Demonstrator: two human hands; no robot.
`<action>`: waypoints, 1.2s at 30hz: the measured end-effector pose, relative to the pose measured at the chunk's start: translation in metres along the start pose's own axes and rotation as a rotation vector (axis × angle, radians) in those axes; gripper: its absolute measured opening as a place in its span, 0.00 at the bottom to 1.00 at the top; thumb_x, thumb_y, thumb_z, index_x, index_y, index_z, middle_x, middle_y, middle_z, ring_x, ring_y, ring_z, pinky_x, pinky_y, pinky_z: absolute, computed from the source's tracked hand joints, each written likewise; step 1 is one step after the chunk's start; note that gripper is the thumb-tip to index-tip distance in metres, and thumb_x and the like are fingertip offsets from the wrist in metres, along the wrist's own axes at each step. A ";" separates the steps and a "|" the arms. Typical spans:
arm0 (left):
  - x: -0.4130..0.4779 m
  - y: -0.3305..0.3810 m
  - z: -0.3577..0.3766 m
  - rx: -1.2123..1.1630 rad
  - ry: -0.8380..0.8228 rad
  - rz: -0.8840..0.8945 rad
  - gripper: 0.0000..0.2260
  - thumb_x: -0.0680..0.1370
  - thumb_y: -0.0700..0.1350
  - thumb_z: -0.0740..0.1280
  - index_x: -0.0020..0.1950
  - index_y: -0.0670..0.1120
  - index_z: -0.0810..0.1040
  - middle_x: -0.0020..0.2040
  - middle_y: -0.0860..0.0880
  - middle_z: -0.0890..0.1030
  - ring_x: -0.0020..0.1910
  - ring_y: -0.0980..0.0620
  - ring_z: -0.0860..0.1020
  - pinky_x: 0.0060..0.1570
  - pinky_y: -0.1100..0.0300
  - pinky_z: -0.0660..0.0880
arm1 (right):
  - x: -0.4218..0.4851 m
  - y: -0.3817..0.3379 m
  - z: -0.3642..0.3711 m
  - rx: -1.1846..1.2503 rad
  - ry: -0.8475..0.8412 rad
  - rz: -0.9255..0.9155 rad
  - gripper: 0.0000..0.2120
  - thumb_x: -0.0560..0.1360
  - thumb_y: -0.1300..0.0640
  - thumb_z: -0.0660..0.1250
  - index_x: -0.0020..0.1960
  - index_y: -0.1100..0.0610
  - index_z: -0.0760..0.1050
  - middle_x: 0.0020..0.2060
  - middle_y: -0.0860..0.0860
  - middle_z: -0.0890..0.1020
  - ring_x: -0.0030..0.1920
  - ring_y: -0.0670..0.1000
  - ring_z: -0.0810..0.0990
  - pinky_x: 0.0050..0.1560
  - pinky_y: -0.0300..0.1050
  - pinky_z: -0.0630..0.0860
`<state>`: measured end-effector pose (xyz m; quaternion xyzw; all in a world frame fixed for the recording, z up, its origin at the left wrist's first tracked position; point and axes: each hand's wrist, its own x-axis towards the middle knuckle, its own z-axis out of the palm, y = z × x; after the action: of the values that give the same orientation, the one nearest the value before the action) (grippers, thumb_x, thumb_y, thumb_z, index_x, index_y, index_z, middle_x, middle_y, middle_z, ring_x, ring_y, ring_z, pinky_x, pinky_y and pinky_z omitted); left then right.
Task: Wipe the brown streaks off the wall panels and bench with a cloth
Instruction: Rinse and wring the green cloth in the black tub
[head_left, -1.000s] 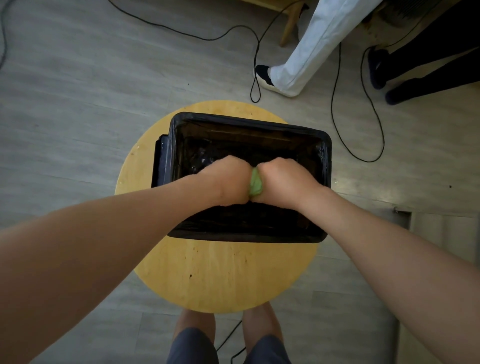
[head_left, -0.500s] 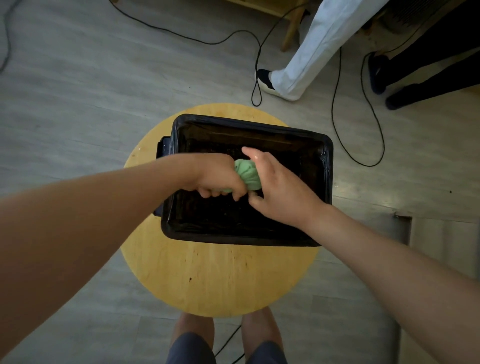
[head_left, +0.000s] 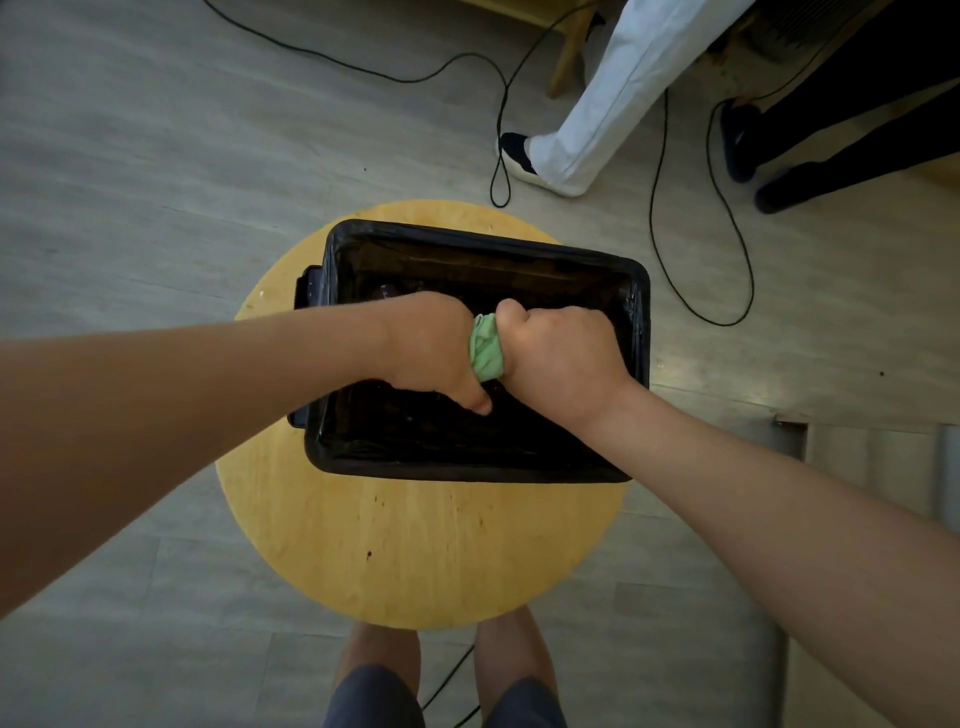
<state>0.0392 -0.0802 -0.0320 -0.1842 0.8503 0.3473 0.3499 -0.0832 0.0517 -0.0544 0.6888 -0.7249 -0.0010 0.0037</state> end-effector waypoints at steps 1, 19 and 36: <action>0.001 0.003 0.003 0.216 0.084 0.019 0.14 0.78 0.57 0.70 0.45 0.45 0.79 0.34 0.51 0.78 0.34 0.51 0.78 0.42 0.53 0.81 | 0.001 -0.001 0.001 0.026 -0.030 0.006 0.12 0.66 0.59 0.78 0.40 0.61 0.75 0.24 0.54 0.76 0.20 0.57 0.74 0.24 0.40 0.62; 0.006 -0.008 0.020 -0.899 -0.254 -0.022 0.17 0.73 0.48 0.80 0.56 0.43 0.81 0.45 0.48 0.78 0.40 0.52 0.76 0.42 0.58 0.78 | -0.019 0.005 0.010 0.100 -0.010 0.019 0.11 0.70 0.57 0.73 0.47 0.58 0.73 0.29 0.52 0.76 0.23 0.56 0.76 0.24 0.39 0.60; 0.018 0.004 0.017 -1.087 -0.404 -0.173 0.11 0.76 0.37 0.74 0.56 0.43 0.79 0.34 0.50 0.73 0.28 0.58 0.66 0.22 0.69 0.59 | -0.014 0.024 -0.002 0.185 -0.146 -0.250 0.40 0.77 0.58 0.71 0.83 0.54 0.56 0.47 0.54 0.76 0.39 0.53 0.77 0.29 0.51 0.76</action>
<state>0.0329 -0.0662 -0.0517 -0.3361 0.4484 0.7321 0.3872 -0.1068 0.0673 -0.0528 0.7692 -0.6288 0.0153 -0.1127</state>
